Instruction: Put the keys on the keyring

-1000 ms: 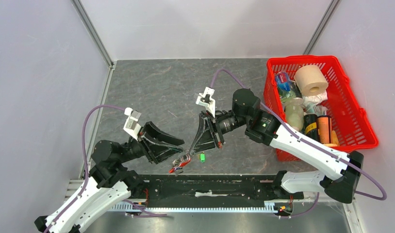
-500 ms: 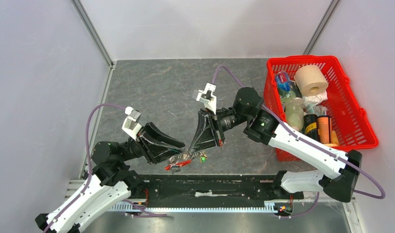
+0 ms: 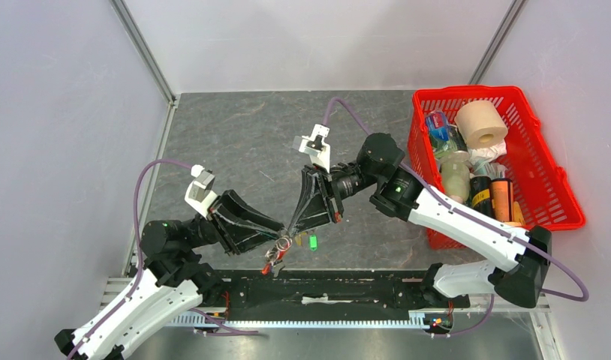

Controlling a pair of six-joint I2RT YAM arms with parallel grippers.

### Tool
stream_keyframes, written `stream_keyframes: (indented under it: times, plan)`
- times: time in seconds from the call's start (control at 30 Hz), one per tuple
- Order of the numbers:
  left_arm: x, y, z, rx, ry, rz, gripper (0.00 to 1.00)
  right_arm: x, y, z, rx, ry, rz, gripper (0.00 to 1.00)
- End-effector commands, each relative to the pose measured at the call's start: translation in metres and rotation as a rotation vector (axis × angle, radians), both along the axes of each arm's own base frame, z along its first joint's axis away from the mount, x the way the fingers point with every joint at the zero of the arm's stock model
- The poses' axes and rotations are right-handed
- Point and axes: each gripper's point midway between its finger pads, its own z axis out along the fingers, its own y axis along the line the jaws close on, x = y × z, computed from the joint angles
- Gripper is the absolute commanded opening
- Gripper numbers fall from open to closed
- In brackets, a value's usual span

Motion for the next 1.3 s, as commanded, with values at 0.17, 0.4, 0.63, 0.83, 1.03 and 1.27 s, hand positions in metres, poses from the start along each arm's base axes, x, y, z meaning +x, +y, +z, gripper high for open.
stream_keyframes:
  times: [0.17, 0.4, 0.63, 0.83, 1.03, 1.27]
  plan:
    - [-0.011, 0.003, 0.005, -0.023, -0.018, -0.048, 0.34, -0.002, 0.001, 0.022, 0.091, -0.03, 0.03, 0.0]
    - [-0.013, 0.006, 0.008, -0.033, -0.024, -0.042, 0.25, -0.003, -0.001, 0.019, 0.087, -0.028, 0.034, 0.0]
    - [-0.014, 0.008, 0.011, -0.043, -0.028, -0.036, 0.16, -0.004, -0.001, 0.016, 0.083, -0.025, 0.036, 0.0]
    - [-0.015, 0.009, 0.013, -0.048, -0.03, -0.035, 0.06, -0.004, 0.002, 0.012, 0.076, -0.02, 0.037, 0.0]
    - [-0.016, 0.009, 0.013, -0.05, -0.033, -0.044, 0.04, -0.002, 0.009, 0.009, 0.067, -0.009, 0.035, 0.0]
    - [-0.02, 0.013, 0.014, -0.064, -0.046, -0.046, 0.02, 0.0, 0.011, 0.008, 0.065, -0.005, 0.028, 0.0]
